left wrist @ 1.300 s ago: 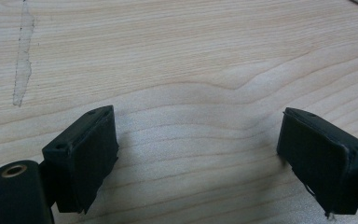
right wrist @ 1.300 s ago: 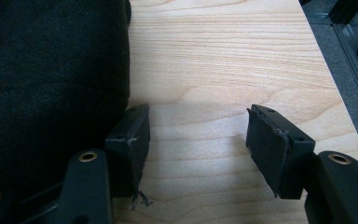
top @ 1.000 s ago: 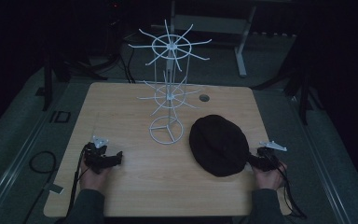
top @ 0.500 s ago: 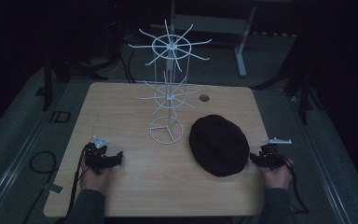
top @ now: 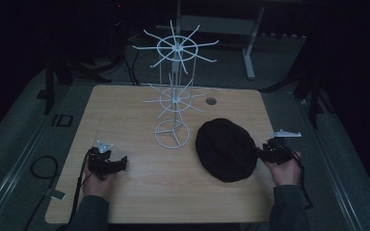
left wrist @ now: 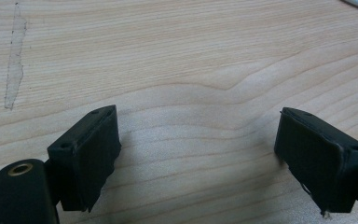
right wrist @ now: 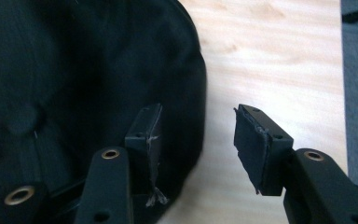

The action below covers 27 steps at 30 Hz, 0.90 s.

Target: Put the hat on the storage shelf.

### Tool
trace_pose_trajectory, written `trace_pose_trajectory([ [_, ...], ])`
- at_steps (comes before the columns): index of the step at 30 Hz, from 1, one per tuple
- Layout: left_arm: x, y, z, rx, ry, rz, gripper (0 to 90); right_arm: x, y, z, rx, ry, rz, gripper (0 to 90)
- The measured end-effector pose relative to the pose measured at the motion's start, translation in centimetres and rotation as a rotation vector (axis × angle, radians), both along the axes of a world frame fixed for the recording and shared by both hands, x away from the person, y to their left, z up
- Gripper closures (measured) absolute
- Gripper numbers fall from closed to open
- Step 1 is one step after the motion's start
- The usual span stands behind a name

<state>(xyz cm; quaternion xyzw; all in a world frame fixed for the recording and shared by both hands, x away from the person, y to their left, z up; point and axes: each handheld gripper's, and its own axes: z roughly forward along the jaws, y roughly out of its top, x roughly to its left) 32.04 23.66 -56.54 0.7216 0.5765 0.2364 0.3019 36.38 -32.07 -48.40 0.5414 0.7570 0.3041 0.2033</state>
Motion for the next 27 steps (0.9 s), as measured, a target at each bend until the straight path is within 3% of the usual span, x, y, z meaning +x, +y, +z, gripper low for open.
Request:
trace_pose_trajectory([
  [13, 0.0, 0.0, 0.0, -0.001, -0.001, -0.001, 14.6, 4.9, 2.3, 0.2, -0.047, 0.032, 0.079, 49.7],
  [18, 0.0, 0.0, 0.0, 0.0, -0.001, -0.002, 14.6, 6.9, 3.0, -0.7, -0.068, 0.094, 0.084, 49.3],
  [24, 0.0, 0.0, 0.0, 0.0, -0.001, -0.003, 14.6, 8.2, 3.5, -1.9, -0.102, 0.154, 0.099, 46.2],
  [27, 0.0, 0.0, 0.0, 0.0, -0.001, -0.003, 14.5, 9.0, 3.7, -2.5, -0.098, 0.215, 0.097, 44.2],
])
